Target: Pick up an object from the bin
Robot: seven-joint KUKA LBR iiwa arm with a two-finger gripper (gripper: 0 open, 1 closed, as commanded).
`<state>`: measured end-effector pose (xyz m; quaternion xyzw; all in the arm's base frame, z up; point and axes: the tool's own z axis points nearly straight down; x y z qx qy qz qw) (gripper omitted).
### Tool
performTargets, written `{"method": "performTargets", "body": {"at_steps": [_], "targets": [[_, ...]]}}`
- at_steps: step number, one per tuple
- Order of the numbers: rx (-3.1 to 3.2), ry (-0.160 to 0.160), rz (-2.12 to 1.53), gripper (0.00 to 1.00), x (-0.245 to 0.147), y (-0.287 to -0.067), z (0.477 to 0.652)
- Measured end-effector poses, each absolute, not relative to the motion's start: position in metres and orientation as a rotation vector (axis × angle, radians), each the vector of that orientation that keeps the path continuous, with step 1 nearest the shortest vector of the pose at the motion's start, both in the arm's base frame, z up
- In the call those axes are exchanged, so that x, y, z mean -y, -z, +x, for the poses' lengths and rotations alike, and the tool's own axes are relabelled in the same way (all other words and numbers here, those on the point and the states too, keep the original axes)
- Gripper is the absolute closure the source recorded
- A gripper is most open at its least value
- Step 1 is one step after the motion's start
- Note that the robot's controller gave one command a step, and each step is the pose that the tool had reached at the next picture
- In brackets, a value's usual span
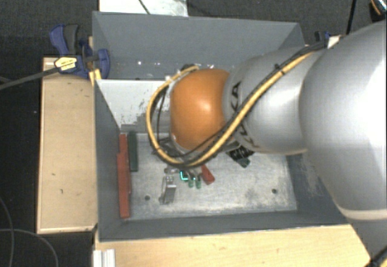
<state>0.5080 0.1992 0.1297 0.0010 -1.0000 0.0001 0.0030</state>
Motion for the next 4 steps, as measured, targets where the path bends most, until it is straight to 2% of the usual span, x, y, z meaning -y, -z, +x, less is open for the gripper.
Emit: {"method": "performTargets", "body": {"at_steps": [1,2,3,4], "targets": [[3.145,-0.005,-0.026,0.0,-0.093,-0.068,0.578],[3.124,0.001,-0.337,0.0,-0.088,-0.101,0.564],[3.049,-0.002,-0.743,0.0,-0.092,-0.1,0.547],[2.972,-0.001,-1.003,0.0,-0.103,-0.069,0.534]]}}
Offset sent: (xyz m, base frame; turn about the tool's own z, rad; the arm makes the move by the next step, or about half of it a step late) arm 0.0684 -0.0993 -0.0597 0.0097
